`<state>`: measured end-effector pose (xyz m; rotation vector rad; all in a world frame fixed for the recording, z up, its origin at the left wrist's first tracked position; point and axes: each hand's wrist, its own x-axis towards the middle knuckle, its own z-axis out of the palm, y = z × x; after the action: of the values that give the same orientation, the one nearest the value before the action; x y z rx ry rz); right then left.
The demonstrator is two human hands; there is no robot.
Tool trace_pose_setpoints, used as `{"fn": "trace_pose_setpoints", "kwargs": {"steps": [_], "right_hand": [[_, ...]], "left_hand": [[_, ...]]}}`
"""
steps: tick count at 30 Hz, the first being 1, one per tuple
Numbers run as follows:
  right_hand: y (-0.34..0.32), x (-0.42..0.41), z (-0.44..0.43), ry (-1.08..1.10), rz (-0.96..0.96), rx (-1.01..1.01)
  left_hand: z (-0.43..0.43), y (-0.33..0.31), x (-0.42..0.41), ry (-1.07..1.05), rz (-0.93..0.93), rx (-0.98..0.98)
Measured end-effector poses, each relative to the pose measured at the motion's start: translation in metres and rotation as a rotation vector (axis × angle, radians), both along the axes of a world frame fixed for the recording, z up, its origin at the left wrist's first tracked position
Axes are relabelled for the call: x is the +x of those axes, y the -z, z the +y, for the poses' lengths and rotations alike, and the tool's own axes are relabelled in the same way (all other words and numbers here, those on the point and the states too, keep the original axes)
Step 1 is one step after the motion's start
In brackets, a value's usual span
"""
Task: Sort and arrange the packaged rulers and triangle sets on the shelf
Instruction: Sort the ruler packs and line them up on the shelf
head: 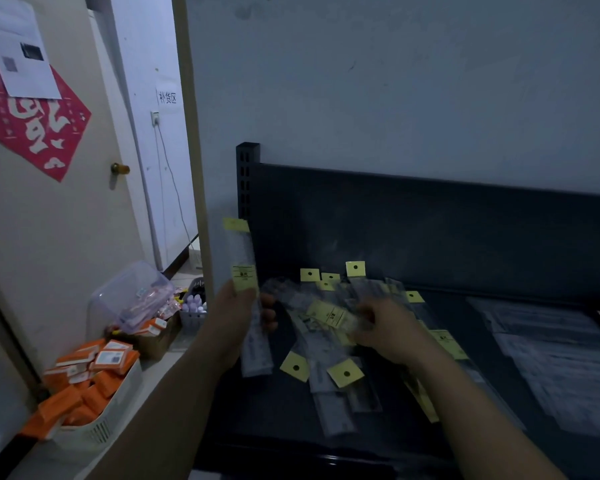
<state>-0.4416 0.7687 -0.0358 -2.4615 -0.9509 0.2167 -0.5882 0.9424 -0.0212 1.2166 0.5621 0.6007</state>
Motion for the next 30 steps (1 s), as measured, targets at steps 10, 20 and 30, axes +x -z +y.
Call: {"fn": "trace_pose_setpoints", "kwargs": {"steps": [10, 20, 30], "right_hand": [[-0.022, 0.007, -0.03, -0.123, 0.504, 0.383], [-0.026, 0.012, -0.043, 0.076, 0.579, 0.581], [-0.018, 0.0, -0.031, 0.322, 1.04, 1.172]], "left_hand": [[0.011, 0.004, 0.003, -0.022, 0.059, 0.041], [0.007, -0.009, 0.008, -0.139, -0.006, 0.099], [-0.017, -0.006, 0.002, -0.006, 0.024, 0.098]]}}
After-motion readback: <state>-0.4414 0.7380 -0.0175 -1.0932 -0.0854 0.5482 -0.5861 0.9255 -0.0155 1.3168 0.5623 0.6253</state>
